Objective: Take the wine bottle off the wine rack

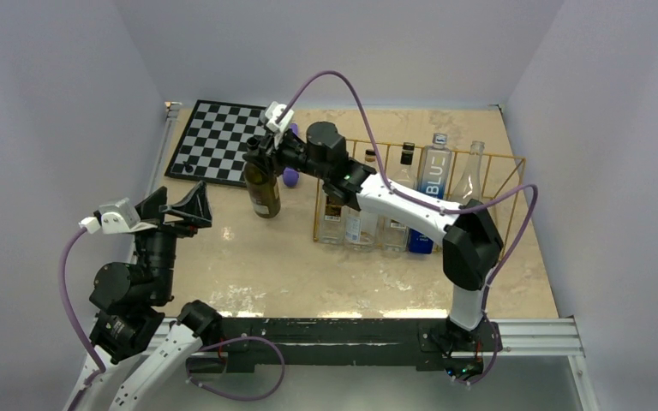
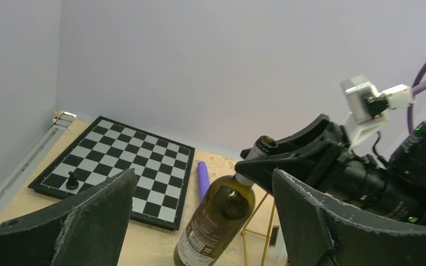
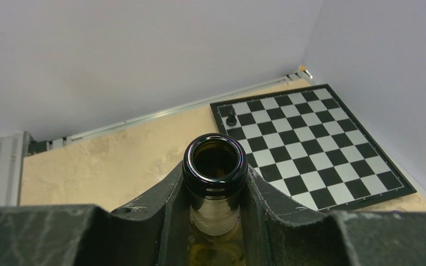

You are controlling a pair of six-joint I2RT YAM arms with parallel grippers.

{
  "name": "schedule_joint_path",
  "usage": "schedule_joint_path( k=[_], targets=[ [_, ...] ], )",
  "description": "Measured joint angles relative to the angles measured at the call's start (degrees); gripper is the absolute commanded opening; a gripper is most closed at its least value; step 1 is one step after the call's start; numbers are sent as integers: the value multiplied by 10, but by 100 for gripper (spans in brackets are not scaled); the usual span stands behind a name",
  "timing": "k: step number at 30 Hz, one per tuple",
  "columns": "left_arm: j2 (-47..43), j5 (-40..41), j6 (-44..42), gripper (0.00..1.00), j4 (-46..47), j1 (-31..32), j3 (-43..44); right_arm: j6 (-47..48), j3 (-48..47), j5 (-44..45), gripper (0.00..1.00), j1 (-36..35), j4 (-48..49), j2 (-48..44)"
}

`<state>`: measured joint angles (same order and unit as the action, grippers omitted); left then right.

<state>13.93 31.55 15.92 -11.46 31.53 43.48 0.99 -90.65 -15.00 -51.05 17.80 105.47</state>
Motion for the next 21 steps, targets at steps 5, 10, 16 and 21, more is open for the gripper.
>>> schedule_joint_path(
  k=[5,10,16,21],
  targets=[
    [0,0,0,96,0,0,0,21,-2,6,0,0,5,35],
    [0,-1,0,98,1,0,0,38,14,15,0,0,23,35],
    [12,-12,0,98,4,0,0,51,75,30,2,1,68,15],
    [30,-20,0,99,2,0,0,47,109,48,25,1,110,9]
  ],
)
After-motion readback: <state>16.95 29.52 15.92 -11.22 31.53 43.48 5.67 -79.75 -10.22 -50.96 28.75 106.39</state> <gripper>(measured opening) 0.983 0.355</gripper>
